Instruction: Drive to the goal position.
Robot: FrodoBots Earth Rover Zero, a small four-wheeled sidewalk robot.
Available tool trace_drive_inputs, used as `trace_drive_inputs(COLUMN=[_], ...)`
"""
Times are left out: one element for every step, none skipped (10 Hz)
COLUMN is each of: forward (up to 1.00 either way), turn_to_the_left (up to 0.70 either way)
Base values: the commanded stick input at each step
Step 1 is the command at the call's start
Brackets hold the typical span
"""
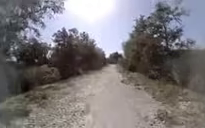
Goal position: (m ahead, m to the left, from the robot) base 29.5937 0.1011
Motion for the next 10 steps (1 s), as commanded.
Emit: trace_drive_inputs(forward=[0.70,0.70,0.70,0.70,0.70,0.70,0.70,0.70,0.70,0.70], turn_to_the_left=[0.00,0.00,0.00,0.00,0.00,0.00,0.00,0.00,0.00,0.00])
